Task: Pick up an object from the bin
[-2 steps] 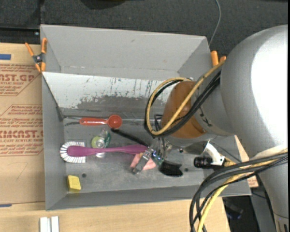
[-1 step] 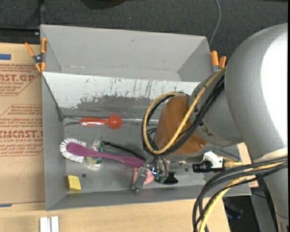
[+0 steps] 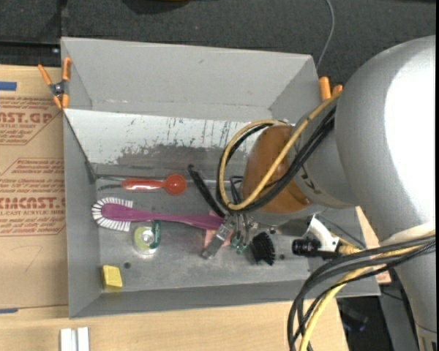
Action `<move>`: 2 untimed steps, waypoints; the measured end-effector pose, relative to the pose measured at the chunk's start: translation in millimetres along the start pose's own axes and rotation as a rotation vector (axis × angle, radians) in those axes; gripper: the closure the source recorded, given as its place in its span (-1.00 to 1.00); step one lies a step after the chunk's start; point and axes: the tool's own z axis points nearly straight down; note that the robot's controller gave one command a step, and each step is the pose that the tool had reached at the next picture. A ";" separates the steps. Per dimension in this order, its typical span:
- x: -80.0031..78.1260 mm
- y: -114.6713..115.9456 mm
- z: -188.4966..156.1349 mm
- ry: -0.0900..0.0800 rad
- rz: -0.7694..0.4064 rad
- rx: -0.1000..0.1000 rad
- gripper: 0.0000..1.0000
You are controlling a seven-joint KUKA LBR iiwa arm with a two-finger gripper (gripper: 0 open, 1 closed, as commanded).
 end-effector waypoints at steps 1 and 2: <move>-0.2 0.0 -0.1 -0.001 0.000 0.000 1.00; -0.3 0.1 -0.3 -0.001 0.000 0.000 1.00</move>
Offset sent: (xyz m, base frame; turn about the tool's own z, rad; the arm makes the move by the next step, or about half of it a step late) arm 0.0000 0.0000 0.0000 0.0000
